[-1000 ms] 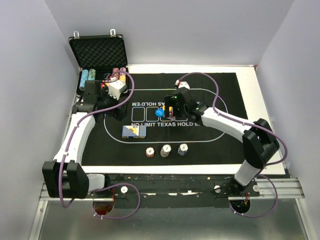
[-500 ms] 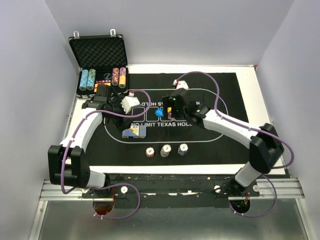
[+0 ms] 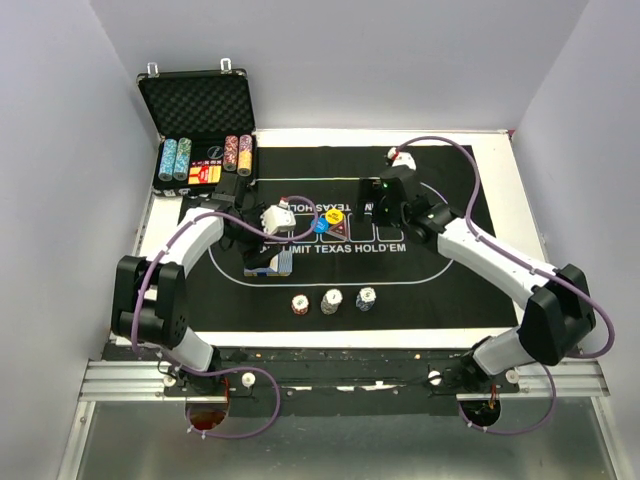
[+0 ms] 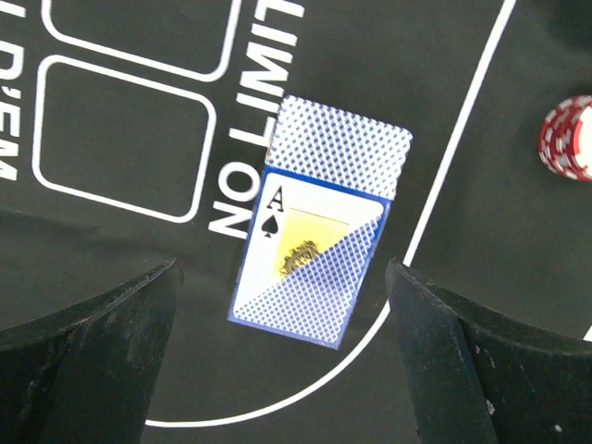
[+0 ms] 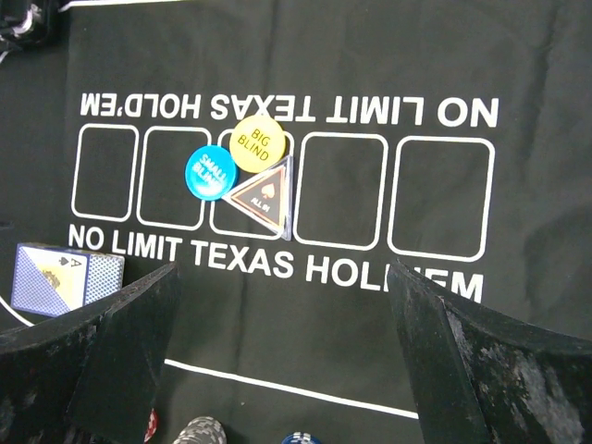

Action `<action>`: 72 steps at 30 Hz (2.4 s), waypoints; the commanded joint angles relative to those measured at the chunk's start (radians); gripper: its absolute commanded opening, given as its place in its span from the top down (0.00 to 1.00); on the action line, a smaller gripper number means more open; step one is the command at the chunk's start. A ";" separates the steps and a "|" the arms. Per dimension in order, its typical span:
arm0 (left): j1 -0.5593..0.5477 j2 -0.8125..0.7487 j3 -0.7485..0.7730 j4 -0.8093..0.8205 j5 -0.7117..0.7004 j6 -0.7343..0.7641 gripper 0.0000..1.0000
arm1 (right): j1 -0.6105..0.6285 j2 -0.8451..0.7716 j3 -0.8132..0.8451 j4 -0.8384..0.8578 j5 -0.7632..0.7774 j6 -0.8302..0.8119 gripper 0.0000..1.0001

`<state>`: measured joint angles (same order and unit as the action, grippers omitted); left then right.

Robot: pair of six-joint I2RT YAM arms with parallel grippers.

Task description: Distribute texas hold em gaming equipment

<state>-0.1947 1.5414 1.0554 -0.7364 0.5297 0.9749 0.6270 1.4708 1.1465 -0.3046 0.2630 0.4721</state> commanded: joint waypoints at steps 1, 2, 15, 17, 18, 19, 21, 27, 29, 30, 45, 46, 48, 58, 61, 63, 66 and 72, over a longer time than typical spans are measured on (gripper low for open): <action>-0.005 0.028 0.075 0.040 0.053 -0.070 0.01 | -0.015 0.066 0.030 -0.033 -0.056 0.016 0.00; -0.003 0.029 0.090 0.026 0.065 -0.079 0.01 | -0.015 0.084 0.048 -0.027 -0.065 0.011 0.02; 0.297 -0.153 0.159 -0.133 0.326 -0.323 0.01 | 0.112 0.606 0.507 -0.097 -0.067 -0.070 0.19; 0.324 -0.179 0.167 -0.150 0.323 -0.350 0.01 | 0.129 0.661 0.564 -0.126 -0.054 -0.070 0.21; 0.337 -0.190 0.170 -0.158 0.331 -0.361 0.01 | 0.138 0.680 0.578 -0.129 -0.044 -0.070 0.21; 0.345 -0.205 0.172 -0.162 0.332 -0.372 0.01 | 0.145 0.697 0.582 -0.131 -0.032 -0.067 0.22; 0.351 -0.233 0.173 -0.159 0.325 -0.403 0.01 | 0.152 0.714 0.582 -0.131 -0.019 -0.067 0.24; 0.354 -0.276 0.181 -0.162 0.297 -0.478 0.01 | 0.162 0.747 0.553 -0.128 0.004 -0.061 0.25; 0.354 -0.288 0.173 -0.159 0.291 -0.479 0.01 | 0.162 0.750 0.538 -0.128 0.018 -0.059 0.26; 0.353 -0.293 0.167 -0.155 0.289 -0.481 0.01 | 0.162 0.752 0.532 -0.128 0.030 -0.055 0.26; 0.354 -0.302 0.178 -0.130 0.265 -0.516 0.01 | 0.162 0.812 0.553 -0.114 0.015 -0.033 0.23; 0.354 -0.306 0.176 -0.127 0.262 -0.518 0.01 | 0.162 0.818 0.556 -0.114 0.009 -0.030 0.23; 0.353 -0.310 0.176 -0.123 0.257 -0.522 0.01 | 0.162 0.827 0.558 -0.111 -0.011 -0.029 0.25; 0.353 -0.336 0.163 -0.113 0.234 -0.522 0.01 | 0.209 0.879 0.640 -0.132 -0.010 -0.044 0.34; 0.354 -0.348 0.161 -0.112 0.231 -0.522 0.01 | 0.227 0.918 0.715 -0.151 0.010 -0.061 0.36; 0.357 -0.357 0.153 -0.103 0.230 -0.531 0.01 | 0.244 0.947 0.769 -0.168 0.013 -0.072 0.37; 0.374 -0.360 0.155 -0.095 0.230 -0.551 0.01 | 0.267 0.996 0.855 -0.183 0.001 -0.076 0.40; 0.455 -0.342 0.184 -0.110 0.262 -0.584 0.01 | 0.332 1.109 1.057 -0.194 -0.047 -0.084 0.41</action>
<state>0.2035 1.1984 1.2148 -0.8459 0.7715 0.4278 0.8986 2.4813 2.0964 -0.4652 0.2970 0.3912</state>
